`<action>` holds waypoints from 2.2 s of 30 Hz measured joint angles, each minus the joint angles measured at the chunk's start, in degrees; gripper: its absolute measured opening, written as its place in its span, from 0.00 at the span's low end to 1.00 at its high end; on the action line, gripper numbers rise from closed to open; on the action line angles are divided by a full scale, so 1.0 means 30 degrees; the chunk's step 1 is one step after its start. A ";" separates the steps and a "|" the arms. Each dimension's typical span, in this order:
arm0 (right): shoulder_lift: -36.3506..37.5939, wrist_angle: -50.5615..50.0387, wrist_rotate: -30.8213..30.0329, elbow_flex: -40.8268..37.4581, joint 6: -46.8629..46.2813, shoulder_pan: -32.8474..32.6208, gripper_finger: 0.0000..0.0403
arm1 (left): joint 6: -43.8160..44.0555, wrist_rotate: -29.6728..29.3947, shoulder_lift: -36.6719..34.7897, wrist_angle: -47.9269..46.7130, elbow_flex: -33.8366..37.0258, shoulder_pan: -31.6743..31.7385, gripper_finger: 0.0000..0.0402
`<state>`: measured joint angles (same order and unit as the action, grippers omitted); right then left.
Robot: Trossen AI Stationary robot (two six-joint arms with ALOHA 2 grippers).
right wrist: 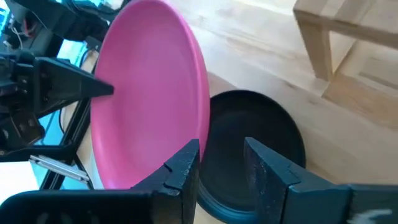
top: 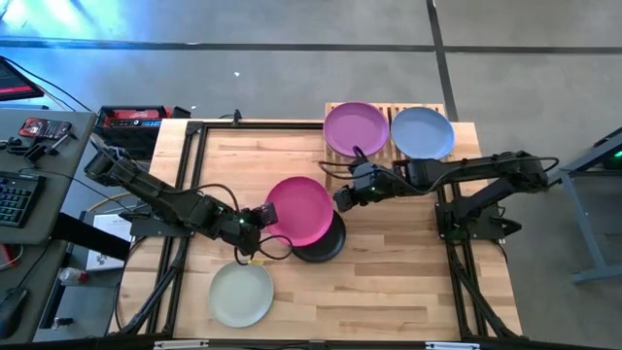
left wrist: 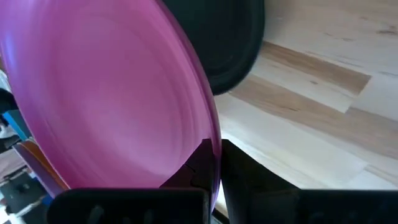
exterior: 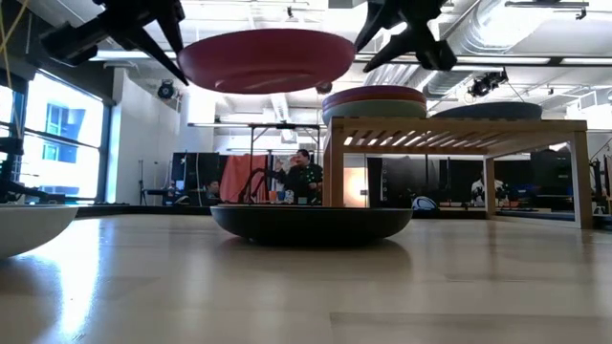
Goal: Place and stack plates onto a shelf
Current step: Stack the top pink plate on the blue plate
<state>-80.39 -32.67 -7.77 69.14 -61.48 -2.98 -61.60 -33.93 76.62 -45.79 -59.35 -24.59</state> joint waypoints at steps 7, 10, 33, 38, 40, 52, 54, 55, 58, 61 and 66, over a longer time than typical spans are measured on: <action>-0.0383 0.0273 0.0241 0.0000 -0.0010 0.0000 0.27 | -0.0709 -0.0006 0.0000 0.0261 0.0000 0.0492 0.02; -0.0383 0.0296 0.0241 0.0007 -0.0172 0.0000 0.27 | -0.0747 0.0049 0.0000 0.0300 0.0000 0.0745 0.02; -0.0383 0.0233 0.0051 0.0029 -0.0821 0.0012 0.03 | -0.1122 0.0166 0.0000 0.2479 0.0000 0.1318 0.02; -0.0376 -0.0030 0.0094 0.0029 -0.1107 0.0022 0.01 | -0.0787 0.0255 0.0000 0.2894 0.0000 0.1318 0.02; -0.0376 -0.0195 0.0106 0.0029 -0.1456 0.0007 0.01 | -0.0765 0.0255 0.0000 0.3017 0.0000 0.1316 0.03; -0.0376 -0.0795 0.0299 0.0029 -0.1702 0.0095 0.00 | 0.1993 0.0641 -0.0007 0.3243 0.0000 0.1338 0.17; -0.0376 -0.1027 0.0306 0.0029 -0.1702 0.0162 0.00 | 0.3122 0.0558 -0.0007 0.3392 0.0000 0.1338 0.20; -0.0376 -0.1161 0.0313 0.0029 -0.1702 0.0232 0.00 | 0.3747 0.0367 -0.0007 0.3426 0.0000 0.1338 0.21; -0.0371 -0.1781 0.0304 0.0029 -0.1607 0.0379 0.00 | 0.5410 -0.0606 -0.0007 0.3329 0.0000 0.1338 0.24; -0.0182 -0.2341 0.0398 0.0029 -0.1353 0.0537 0.00 | 0.6738 -0.1427 -0.0007 0.3031 0.0000 0.1324 0.25; 0.0637 -0.3370 0.0529 0.0029 -0.0957 0.0883 0.00 | 0.8701 -0.1766 -0.0007 0.1650 0.0000 0.1323 0.24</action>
<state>-78.47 -42.77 -6.18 69.23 -64.35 -0.33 -35.49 -39.23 76.60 -40.83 -59.35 -20.62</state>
